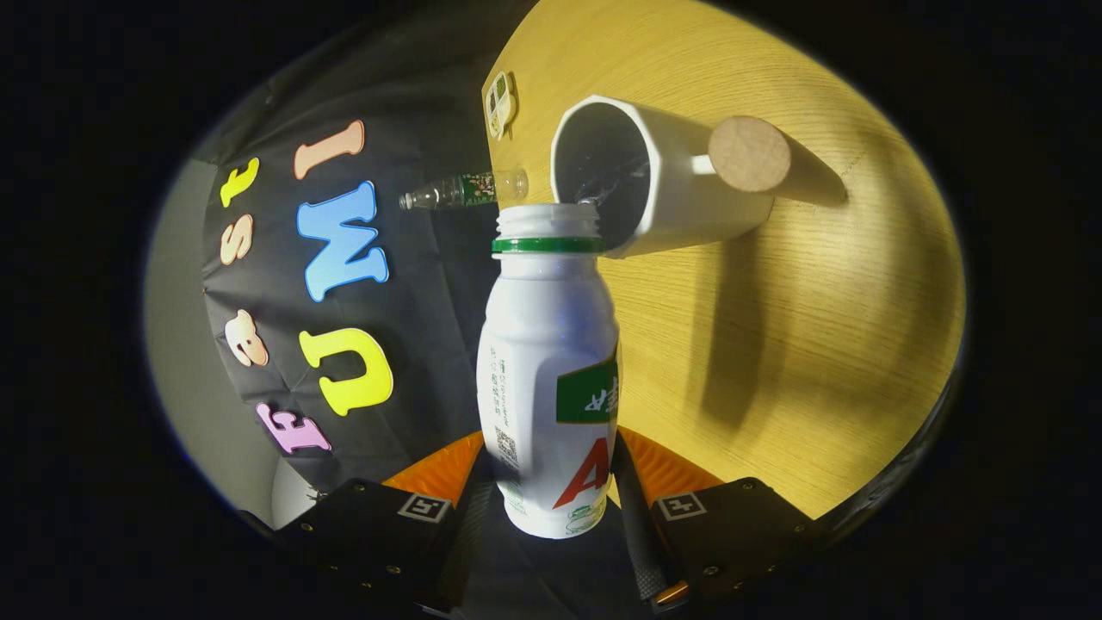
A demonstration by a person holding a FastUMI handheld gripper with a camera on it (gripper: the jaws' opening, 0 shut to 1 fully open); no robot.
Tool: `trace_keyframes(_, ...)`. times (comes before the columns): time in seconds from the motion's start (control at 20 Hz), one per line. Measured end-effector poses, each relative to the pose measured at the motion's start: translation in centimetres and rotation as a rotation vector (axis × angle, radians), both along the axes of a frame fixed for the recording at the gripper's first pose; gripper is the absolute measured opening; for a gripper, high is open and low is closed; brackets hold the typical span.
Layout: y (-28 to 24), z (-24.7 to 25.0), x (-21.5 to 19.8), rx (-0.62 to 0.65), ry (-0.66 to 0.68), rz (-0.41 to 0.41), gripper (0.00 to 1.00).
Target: Take the bottle from table, then pour the juice into the cup, finally place the bottle on the coaster
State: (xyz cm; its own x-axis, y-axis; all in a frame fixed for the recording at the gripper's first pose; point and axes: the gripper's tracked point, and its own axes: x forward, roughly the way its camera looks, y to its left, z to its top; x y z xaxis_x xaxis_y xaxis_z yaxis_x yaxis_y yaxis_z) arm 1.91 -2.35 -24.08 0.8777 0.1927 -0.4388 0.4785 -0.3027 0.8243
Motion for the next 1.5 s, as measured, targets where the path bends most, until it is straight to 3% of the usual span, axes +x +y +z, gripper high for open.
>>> trace_keyframes(1.5, -1.1, 1.4, 0.0, 0.122, 0.007, 0.003, 0.72)
